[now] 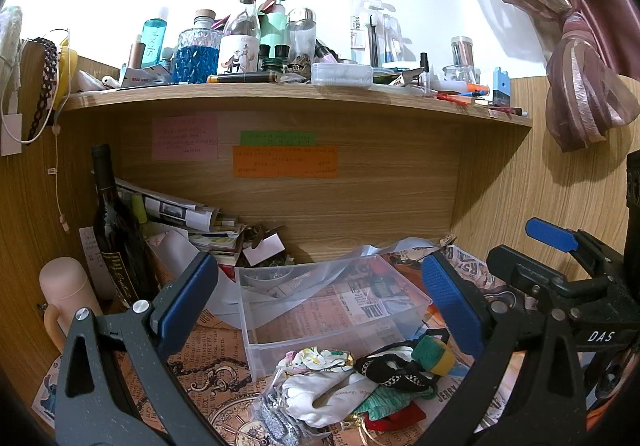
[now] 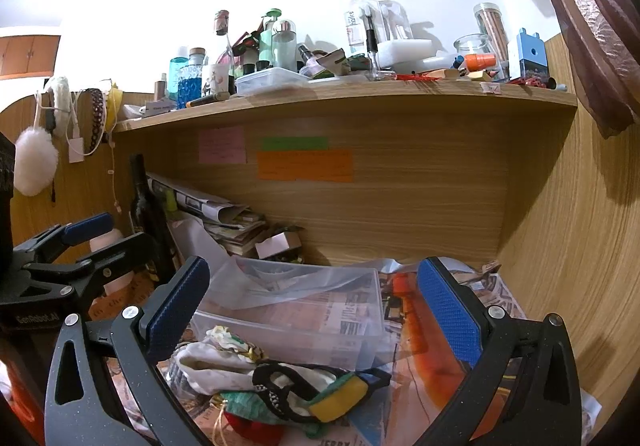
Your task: Organize soft objects
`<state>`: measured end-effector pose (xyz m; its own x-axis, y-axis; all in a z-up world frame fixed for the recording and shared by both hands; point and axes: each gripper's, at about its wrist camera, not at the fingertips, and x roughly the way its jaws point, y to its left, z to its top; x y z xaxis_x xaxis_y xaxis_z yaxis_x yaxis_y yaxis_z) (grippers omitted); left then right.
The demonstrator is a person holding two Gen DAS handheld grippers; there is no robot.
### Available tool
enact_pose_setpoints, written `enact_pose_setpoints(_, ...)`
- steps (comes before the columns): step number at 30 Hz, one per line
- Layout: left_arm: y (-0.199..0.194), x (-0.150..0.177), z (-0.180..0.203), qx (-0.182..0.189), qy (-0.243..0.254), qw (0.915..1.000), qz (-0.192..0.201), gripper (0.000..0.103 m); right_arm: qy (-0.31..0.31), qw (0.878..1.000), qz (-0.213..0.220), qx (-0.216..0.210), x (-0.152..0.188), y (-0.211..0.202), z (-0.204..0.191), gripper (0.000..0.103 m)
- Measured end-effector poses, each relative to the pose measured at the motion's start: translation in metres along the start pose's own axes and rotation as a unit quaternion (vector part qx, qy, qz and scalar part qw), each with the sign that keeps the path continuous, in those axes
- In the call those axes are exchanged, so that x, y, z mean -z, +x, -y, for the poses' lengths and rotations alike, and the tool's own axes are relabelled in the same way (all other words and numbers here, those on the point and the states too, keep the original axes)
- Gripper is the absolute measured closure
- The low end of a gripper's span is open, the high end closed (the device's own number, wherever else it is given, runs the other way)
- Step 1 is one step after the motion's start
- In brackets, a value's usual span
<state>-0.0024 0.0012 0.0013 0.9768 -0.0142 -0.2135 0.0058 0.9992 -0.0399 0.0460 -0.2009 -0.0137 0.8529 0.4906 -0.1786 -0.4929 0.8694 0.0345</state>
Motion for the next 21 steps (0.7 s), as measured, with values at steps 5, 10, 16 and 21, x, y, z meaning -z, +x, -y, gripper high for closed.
enact_pose_setpoints(5, -0.0001, -0.0001, -0.0003, 0.0, 0.0, 1.0, 0.0, 0.0, 0.0, 1.0, 0.0, 0.0, -0.0005, -0.0003, 0.0, 0.0)
enact_pose_setpoints(10, -0.0008, -0.0013, -0.0007, 0.001, 0.0, 1.0, 0.0, 0.0, 0.002, 1.0, 0.0, -0.001, -0.0014, -0.0005, -0.0011, 0.0)
enact_pose_setpoints(16, -0.0009, -0.0004, 0.0003, -0.001, 0.001, 1.0, 0.001, 0.0, 0.001, 1.0, 0.001, -0.001, -0.0007, -0.0008, -0.0005, 0.0)
enact_pose_setpoints(21, -0.001, -0.0004, 0.0002, -0.001, 0.001, 1.0, 0.001, 0.0, 0.002, 1.0, 0.001, -0.001, -0.0006, -0.0007, 0.0001, 0.0)
